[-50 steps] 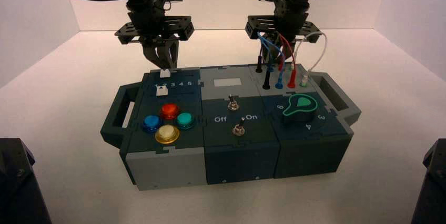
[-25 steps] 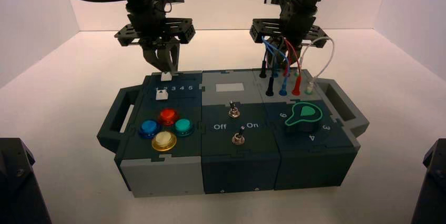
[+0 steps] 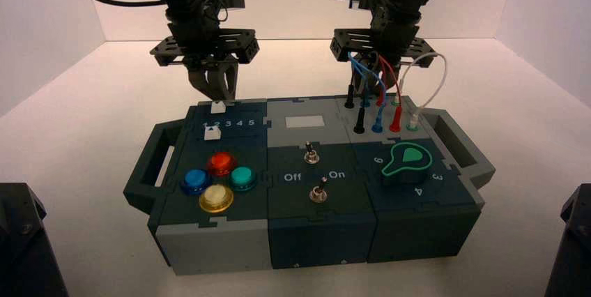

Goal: Move the box closer.

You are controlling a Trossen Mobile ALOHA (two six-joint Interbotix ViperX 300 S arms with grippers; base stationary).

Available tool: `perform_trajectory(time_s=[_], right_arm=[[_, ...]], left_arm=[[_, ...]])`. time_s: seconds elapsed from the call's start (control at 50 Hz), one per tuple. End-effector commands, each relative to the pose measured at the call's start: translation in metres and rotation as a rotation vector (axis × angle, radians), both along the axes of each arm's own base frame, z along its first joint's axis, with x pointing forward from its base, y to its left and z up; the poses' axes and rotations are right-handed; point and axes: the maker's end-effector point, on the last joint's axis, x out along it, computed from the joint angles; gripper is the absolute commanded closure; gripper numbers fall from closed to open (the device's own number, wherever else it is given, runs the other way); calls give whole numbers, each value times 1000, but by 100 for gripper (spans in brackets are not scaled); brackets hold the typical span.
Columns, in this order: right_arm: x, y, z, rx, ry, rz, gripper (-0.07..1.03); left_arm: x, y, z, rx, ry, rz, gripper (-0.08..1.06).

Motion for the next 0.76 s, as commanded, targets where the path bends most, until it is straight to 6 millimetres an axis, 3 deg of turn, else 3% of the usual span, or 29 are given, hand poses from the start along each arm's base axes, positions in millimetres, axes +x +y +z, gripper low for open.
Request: perform_trajectory(time_s=[0.02, 0.22, 0.38, 0.58, 0.76], right_arm=[[-7, 7, 3, 4, 0, 23, 98], [-3, 8, 6, 8, -14, 27, 98], [9, 13, 17, 18, -51, 41, 98], [17, 15, 44, 34, -128, 67, 98], [8, 12, 65, 51, -156, 71, 98]], left_arm=[[-7, -8, 4, -5, -1, -25, 101], [-6, -9, 4, -8, -12, -24, 101], [6, -7, 12, -18, -53, -15, 101], [17, 2, 37, -46, -130, 13, 101], [19, 1, 65, -87, -198, 17, 101]])
